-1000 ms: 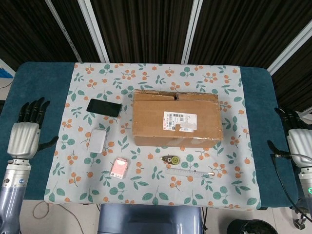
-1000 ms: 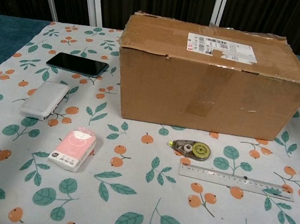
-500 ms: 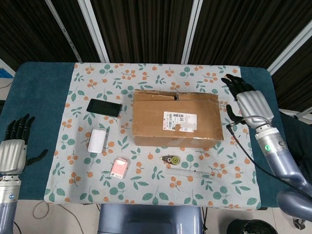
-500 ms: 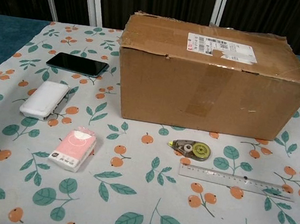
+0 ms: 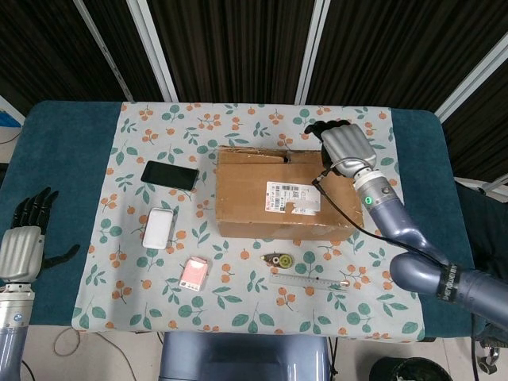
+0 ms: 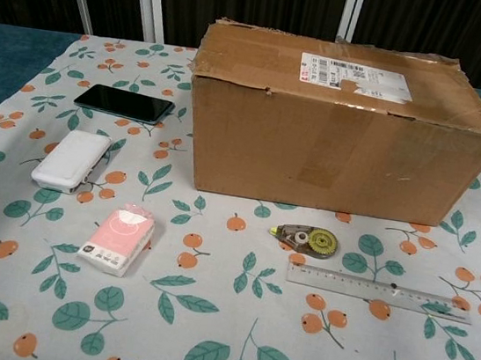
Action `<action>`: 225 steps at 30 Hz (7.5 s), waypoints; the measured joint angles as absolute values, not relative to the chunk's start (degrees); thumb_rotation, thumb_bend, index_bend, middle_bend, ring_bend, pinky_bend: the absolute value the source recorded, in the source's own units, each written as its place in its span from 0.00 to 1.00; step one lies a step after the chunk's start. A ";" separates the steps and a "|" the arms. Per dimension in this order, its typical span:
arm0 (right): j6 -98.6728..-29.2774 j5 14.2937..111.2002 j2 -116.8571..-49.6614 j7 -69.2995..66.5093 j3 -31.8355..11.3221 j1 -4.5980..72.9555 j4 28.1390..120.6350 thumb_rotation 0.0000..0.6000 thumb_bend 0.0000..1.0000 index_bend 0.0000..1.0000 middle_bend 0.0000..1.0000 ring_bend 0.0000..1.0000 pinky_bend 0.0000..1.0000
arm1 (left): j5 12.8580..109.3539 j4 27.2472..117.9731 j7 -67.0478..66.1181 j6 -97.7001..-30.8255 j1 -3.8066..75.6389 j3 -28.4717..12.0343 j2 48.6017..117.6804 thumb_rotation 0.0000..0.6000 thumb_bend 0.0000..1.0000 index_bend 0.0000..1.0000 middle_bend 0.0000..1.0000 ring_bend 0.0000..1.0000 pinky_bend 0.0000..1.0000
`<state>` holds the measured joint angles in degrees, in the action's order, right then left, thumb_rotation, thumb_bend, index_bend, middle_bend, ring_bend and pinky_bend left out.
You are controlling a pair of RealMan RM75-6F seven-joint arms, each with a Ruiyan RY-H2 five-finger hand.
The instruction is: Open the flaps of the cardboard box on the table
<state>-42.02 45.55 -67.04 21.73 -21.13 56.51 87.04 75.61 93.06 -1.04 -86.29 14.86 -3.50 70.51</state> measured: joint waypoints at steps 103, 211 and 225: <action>-48.59 9.99 -59.92 41.28 -11.85 77.96 102.31 1.00 1.00 0.54 0.56 0.53 0.44 | 76.06 94.03 3.60 -79.58 12.55 -8.33 70.28 1.00 0.15 0.00 0.00 0.00 0.01; -69.74 46.21 -38.97 25.30 -12.67 40.46 121.49 1.00 0.41 0.00 0.00 0.05 0.23 | 79.26 94.40 -1.44 -78.60 13.53 -7.38 69.83 1.00 0.18 0.00 0.00 0.00 0.01; -89.63 65.58 -53.00 11.22 -4.33 19.92 102.63 1.00 0.44 0.00 0.00 0.00 0.21 | 82.02 96.57 -5.86 -74.42 18.01 -8.12 65.30 1.00 0.18 0.00 0.00 0.00 0.01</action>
<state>-89.63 65.58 -53.00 11.22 -4.33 19.92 102.63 82.02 96.57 -5.86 -74.42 18.01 -8.12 65.30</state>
